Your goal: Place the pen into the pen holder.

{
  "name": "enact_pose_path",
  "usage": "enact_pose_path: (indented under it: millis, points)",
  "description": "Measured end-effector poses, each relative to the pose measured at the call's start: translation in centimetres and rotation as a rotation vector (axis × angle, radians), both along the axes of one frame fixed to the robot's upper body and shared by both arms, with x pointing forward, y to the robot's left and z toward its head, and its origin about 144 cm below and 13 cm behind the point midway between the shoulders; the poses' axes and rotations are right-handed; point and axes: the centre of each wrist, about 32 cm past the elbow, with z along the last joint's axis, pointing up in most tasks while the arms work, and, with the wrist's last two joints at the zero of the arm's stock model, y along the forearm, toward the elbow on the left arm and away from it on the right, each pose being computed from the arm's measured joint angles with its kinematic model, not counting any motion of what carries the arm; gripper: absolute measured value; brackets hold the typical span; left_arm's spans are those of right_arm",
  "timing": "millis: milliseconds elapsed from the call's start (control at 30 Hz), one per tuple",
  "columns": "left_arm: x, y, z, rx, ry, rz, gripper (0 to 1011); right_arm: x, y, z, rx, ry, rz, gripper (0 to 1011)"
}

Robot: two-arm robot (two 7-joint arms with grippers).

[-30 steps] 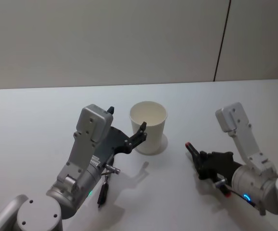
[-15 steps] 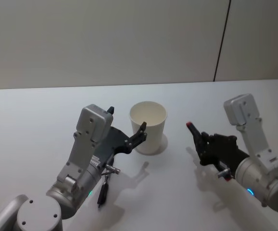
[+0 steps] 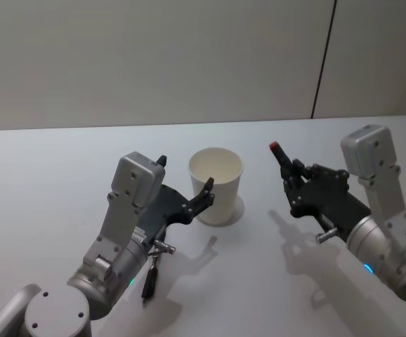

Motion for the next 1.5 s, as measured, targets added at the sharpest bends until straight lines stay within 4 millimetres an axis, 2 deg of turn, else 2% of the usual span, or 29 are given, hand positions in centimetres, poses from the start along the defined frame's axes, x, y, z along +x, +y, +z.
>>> enact_pose_path:
  millis: [333, 633, 900, 1067, 1267, 1500]
  points:
    - [0.0, 0.0, 0.0, 0.0, 0.0, 0.0, 1003, 0.7, -0.2, 0.2, 0.025, -0.159, 0.052, 165]
    - [0.0, 0.0, 0.0, 0.0, 0.0, 0.0, 1003, 2.2, -0.1, 0.6, 0.05, -0.307, 0.119, 165]
    - [0.0, 0.0, 0.0, 0.0, 0.0, 0.0, 1003, 4.6, 0.2, 1.0, 0.076, -0.429, 0.196, 165]
    - [0.0, 0.0, 0.0, 0.0, 0.0, 0.0, 1003, 7.2, 1.0, 1.3, 0.103, -0.502, 0.265, 165]
    - [0.0, 0.0, 0.0, 0.0, 0.0, 0.0, 1002, 9.1, 1.9, 1.4, 0.122, -0.542, 0.318, 165]
    - [0.0, 0.0, 0.0, 0.0, 0.0, 0.0, 1003, 10.4, 2.8, 1.3, 0.138, -0.547, 0.351, 165]
